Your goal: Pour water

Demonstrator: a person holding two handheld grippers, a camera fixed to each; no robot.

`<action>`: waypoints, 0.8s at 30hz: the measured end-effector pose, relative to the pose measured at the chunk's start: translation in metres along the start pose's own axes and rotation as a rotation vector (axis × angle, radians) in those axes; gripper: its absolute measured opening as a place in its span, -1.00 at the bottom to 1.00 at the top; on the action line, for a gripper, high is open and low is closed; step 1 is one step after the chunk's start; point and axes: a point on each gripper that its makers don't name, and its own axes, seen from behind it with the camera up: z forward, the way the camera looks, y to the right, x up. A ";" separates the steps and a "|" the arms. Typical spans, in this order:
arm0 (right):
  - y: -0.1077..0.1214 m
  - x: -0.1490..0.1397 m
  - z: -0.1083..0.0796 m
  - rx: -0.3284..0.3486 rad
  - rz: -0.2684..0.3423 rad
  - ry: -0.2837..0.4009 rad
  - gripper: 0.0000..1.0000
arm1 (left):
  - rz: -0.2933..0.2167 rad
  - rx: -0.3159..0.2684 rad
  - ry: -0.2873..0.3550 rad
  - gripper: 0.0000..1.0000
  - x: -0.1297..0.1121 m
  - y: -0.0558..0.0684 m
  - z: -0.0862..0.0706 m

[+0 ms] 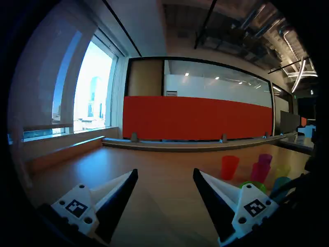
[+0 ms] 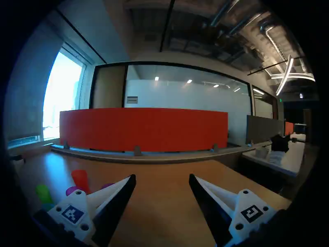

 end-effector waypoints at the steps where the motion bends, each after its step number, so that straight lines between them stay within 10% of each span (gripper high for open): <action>1: -0.001 0.000 0.000 0.001 0.000 0.000 1.00 | 0.000 0.001 0.000 1.00 -0.001 0.000 0.000; 24: -0.005 0.001 -0.003 0.007 0.003 -0.008 1.00 | 0.027 0.003 0.010 1.00 -0.006 0.000 0.009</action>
